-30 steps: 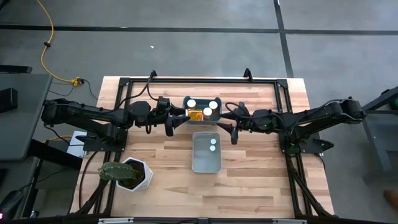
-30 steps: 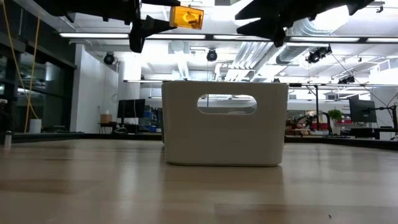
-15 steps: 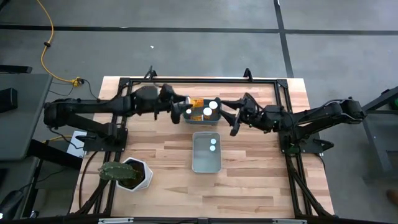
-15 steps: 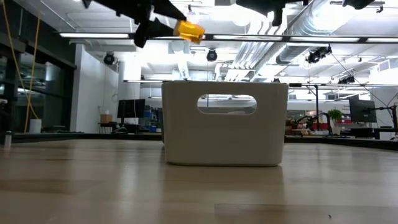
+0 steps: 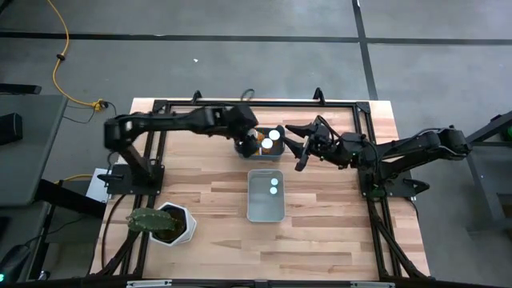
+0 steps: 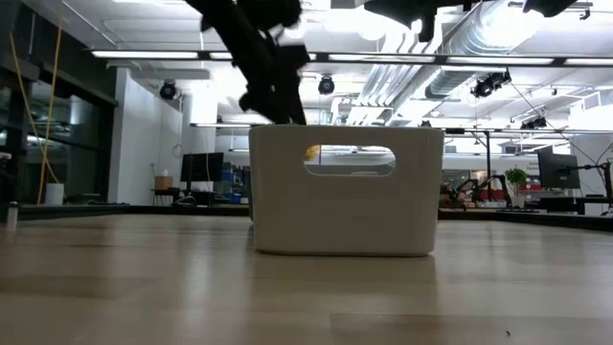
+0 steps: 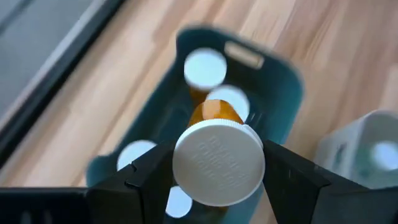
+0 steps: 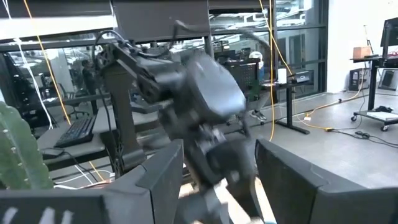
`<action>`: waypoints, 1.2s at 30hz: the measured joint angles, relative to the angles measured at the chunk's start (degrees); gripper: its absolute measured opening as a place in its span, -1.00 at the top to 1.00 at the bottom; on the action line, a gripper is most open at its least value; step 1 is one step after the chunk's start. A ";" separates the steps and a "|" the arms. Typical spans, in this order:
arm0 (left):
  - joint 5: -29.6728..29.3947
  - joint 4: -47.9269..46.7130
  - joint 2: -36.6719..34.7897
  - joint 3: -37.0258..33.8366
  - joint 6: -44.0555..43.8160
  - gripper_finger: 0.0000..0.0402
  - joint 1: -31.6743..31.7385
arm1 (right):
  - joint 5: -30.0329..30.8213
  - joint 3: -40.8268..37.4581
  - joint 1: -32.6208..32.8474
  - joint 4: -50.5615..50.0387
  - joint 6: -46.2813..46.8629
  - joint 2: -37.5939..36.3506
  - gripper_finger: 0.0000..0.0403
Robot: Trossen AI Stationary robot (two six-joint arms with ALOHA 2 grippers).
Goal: Pick and place medicine bottles into bin by pill shape (circle, oval)
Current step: Put the orange capsule bottle into the blue bin, then return to Home Position
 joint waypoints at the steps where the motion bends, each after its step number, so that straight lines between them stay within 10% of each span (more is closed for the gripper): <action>1: -0.01 -1.22 1.65 0.86 0.06 -0.01 0.01 | 0.00 0.00 0.00 0.00 0.00 0.00 0.04; 19: -3.38 -6.26 10.64 2.78 2.88 -0.01 0.01 | -0.07 0.00 0.00 -0.46 -0.02 0.02 0.04; 36: -0.64 -16.79 8.95 10.24 3.89 -0.43 2.56 | -0.13 0.00 0.00 -0.48 -0.02 0.02 0.04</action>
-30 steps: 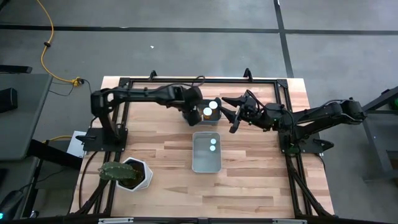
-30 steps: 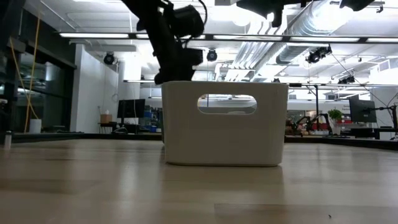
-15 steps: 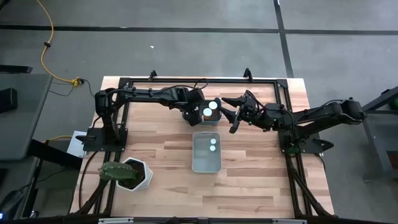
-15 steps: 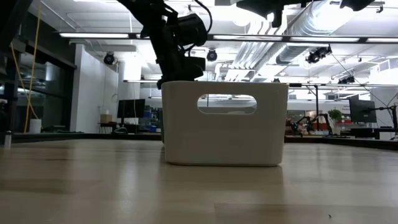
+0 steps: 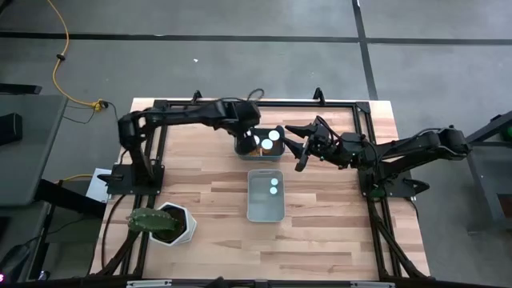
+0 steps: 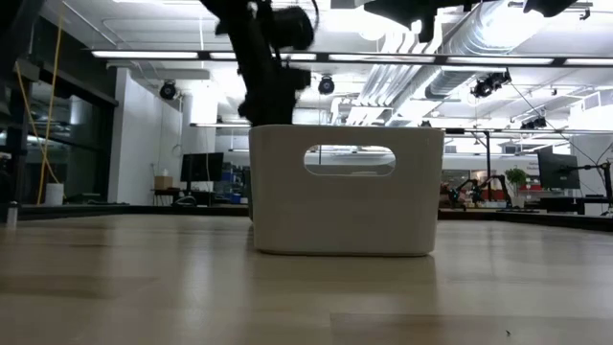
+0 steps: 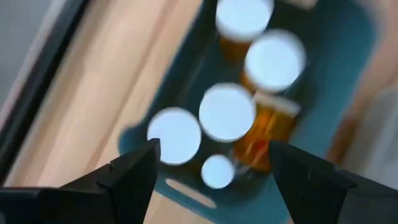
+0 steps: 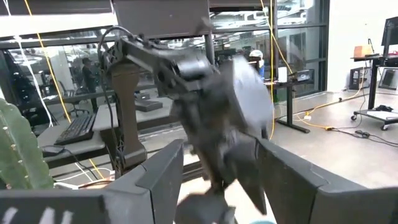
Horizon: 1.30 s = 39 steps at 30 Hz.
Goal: Pick and place medicine bottles into bin by pill shape (circle, oval)
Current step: Return to Home Position
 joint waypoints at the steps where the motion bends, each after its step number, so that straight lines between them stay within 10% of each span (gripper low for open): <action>1: 0.45 0.73 -1.16 0.10 -0.61 -0.43 0.04 | -0.04 0.00 0.00 -0.01 0.00 0.00 0.04; 18: 2.47 48.77 -40.70 -30.22 -4.91 -0.01 -11.85 | -1.46 0.00 0.13 -2.66 2.15 0.02 0.04; 30: -0.08 55.81 -53.14 -45.00 -10.99 0.94 -14.26 | -1.46 0.00 0.13 -2.56 6.04 0.02 0.04; 39: -3.82 64.00 -59.81 -59.62 -17.82 0.99 -22.19 | -1.46 0.00 0.13 -2.36 12.51 0.02 0.04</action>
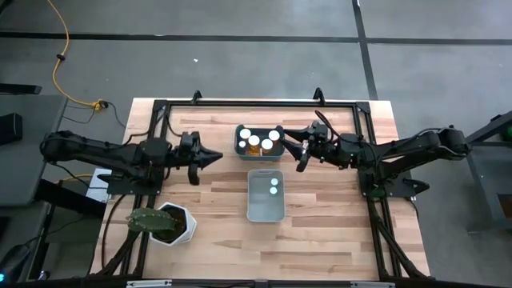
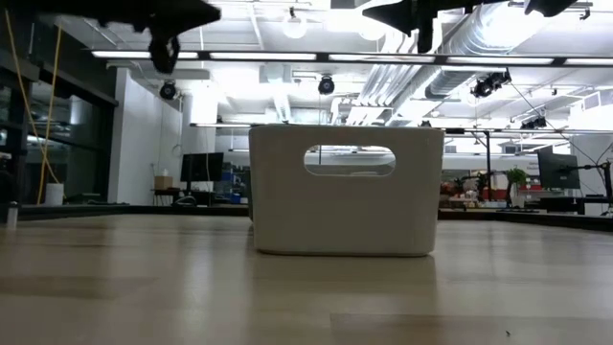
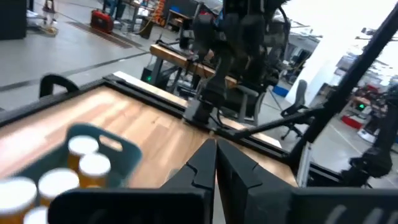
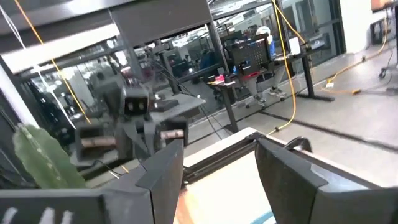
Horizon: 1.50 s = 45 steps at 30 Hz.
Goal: Pick and place medicine bottles into bin by pill shape (circle, oval)
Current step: Return to Home Position
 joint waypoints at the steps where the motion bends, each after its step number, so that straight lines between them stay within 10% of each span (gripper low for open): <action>1: -0.57 1.01 -0.97 -1.82 -0.24 1.00 -0.74 | 0.00 0.00 0.00 0.00 1.13 0.00 0.04; 15: 8.98 4.37 -20.74 -18.90 -3.68 1.00 4.34 | 0.42 0.00 -0.04 -1.04 6.13 0.00 0.08; 25: 2.63 -0.84 -27.44 -20.78 -6.33 1.00 -0.75 | -2.39 0.00 -0.04 -2.75 7.07 -0.01 0.89; 32: 0.00 4.12 -28.18 -25.56 -2.59 1.00 -5.33 | -5.32 0.00 0.00 -5.76 11.31 -0.02 0.97; 45: 16.99 -11.47 -35.82 -25.33 2.66 1.00 5.66 | -10.55 0.00 0.00 -7.87 13.02 -0.02 1.00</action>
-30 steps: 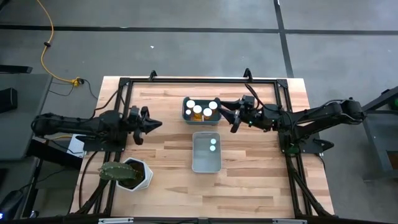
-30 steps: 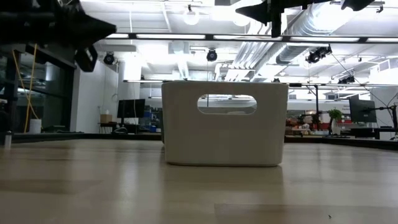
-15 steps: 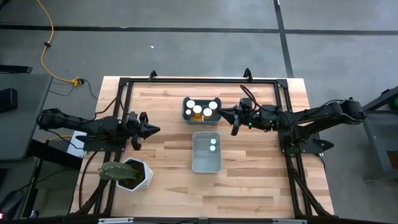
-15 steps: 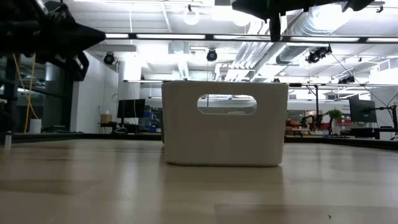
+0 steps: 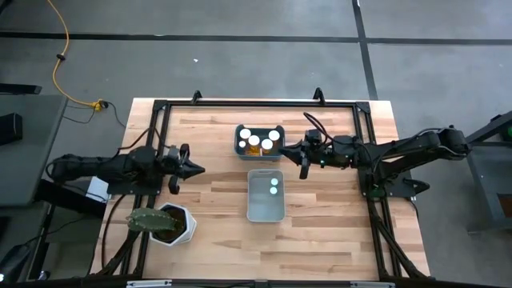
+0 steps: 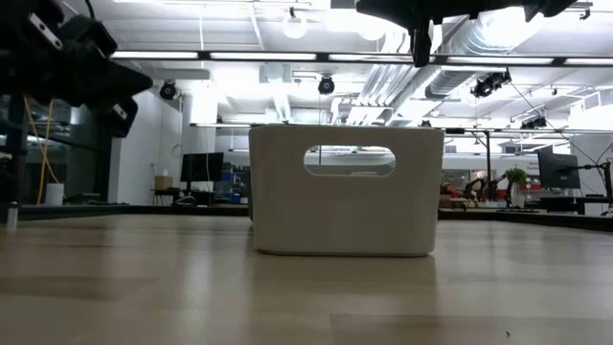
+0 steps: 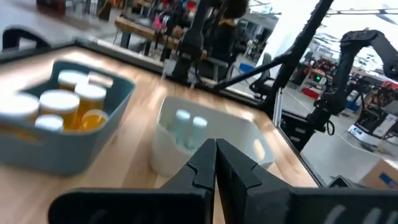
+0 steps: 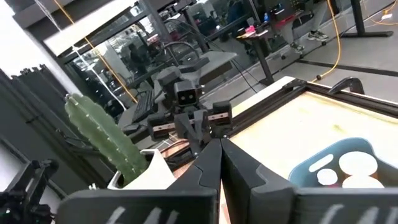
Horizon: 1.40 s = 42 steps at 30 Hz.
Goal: Pick and place medicine bottles into bin by pill shape (circle, oval)
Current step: Return to Home Position
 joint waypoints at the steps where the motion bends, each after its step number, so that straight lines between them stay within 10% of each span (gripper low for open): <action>1: 0.63 -1.21 -0.64 -0.04 -0.85 1.00 0.70 | -0.25 0.00 0.00 0.00 -0.12 0.00 1.00; 22: -4.56 -2.80 -2.38 -0.15 1.67 1.00 1.48 | -5.29 -25.22 -1.07 11.38 -1.76 -20.54 1.00; 42: -5.22 -3.10 -2.84 -0.13 1.67 1.00 1.48 | -3.94 -31.58 1.85 -25.91 -6.55 -59.90 1.00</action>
